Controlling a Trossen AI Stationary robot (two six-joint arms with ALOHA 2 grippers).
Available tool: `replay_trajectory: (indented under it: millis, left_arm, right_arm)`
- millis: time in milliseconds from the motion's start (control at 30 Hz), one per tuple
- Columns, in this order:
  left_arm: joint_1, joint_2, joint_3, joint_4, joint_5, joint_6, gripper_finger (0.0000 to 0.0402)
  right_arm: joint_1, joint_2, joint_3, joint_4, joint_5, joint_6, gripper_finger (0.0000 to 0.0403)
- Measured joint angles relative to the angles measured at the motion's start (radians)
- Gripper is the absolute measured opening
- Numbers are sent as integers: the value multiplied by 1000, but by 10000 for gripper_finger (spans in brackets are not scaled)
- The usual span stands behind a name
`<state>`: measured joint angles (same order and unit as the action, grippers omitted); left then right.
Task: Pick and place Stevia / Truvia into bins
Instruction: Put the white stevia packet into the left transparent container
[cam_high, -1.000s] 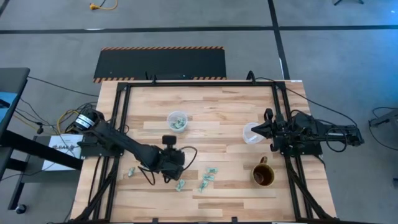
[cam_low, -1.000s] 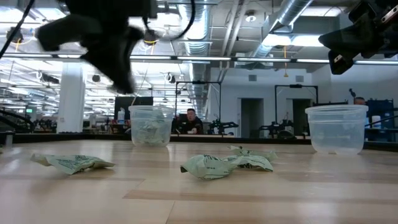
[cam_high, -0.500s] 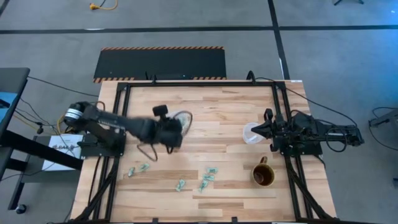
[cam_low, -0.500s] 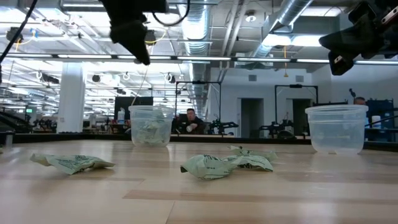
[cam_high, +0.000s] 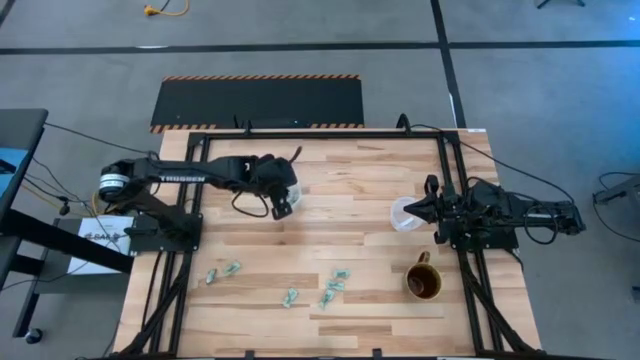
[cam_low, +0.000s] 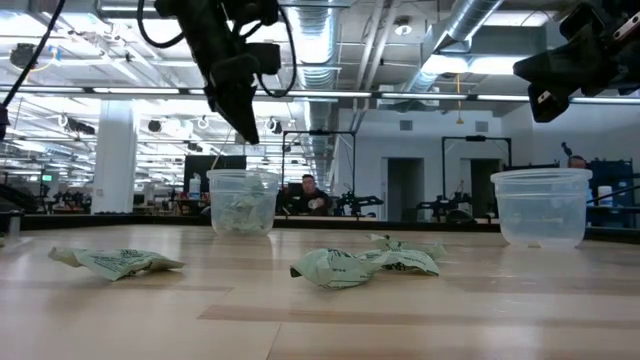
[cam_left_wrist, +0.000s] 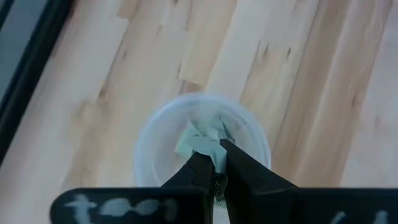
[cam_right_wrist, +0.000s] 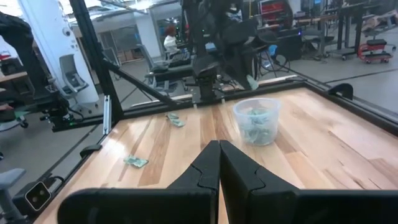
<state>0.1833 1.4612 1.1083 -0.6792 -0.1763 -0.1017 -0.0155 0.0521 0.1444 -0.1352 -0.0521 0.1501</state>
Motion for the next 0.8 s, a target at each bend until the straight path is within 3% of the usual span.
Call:
replay_trajectory:
  millis: [800]
  left_arm:
    - [51, 85, 0, -16, 39, -2, 10]
  right_arm:
    - [0, 0, 0, -31, 0, 0, 0]
